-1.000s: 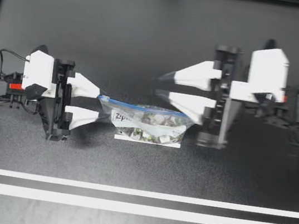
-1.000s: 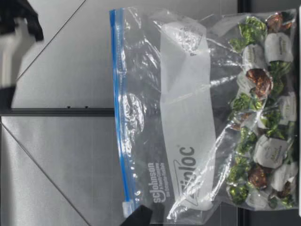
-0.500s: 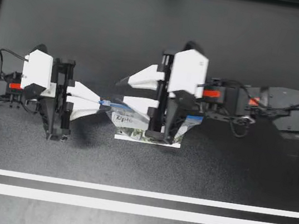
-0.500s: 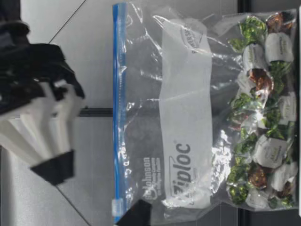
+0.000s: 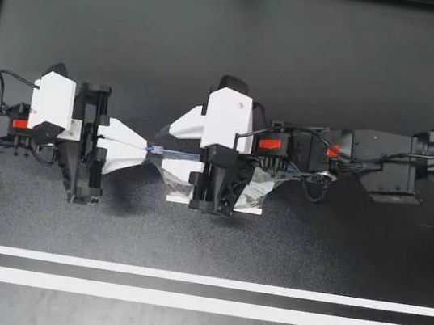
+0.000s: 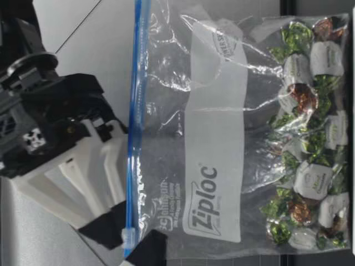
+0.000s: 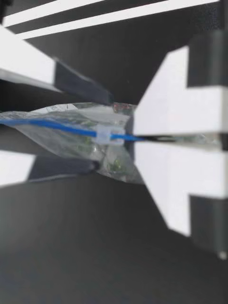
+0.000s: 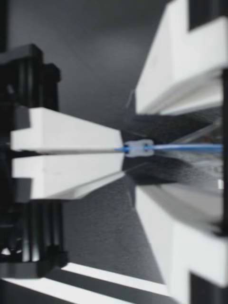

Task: Slide open the ziploc bag.

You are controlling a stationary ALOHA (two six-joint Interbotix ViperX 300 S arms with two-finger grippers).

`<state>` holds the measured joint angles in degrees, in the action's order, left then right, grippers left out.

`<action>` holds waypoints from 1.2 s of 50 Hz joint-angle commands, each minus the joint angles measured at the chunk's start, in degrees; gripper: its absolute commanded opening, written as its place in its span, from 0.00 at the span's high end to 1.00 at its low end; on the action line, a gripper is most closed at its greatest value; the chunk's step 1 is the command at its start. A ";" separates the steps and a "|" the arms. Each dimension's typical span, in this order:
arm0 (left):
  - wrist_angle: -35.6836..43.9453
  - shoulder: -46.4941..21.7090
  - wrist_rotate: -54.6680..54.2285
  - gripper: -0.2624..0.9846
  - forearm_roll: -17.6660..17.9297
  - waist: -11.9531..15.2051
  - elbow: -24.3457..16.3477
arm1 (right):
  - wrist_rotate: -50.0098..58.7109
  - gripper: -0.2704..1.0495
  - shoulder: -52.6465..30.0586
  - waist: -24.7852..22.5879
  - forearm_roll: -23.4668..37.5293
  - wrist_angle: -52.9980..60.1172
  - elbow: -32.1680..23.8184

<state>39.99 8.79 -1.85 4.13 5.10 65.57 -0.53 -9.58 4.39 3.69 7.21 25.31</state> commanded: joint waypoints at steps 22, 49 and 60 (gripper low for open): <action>0.26 1.14 0.18 0.92 -0.18 0.00 -0.97 | 0.35 0.75 1.05 -0.18 0.09 -1.76 -1.49; 0.35 1.14 0.62 0.92 -0.18 0.00 -0.18 | -0.18 0.89 8.26 -0.18 0.09 -13.18 2.99; 0.26 0.62 0.62 0.92 -0.18 0.00 -0.18 | -0.18 0.89 13.01 -0.18 0.09 -13.80 7.21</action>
<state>39.99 8.79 -1.41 3.87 4.92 65.74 -0.70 -0.18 4.31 3.69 -6.24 31.90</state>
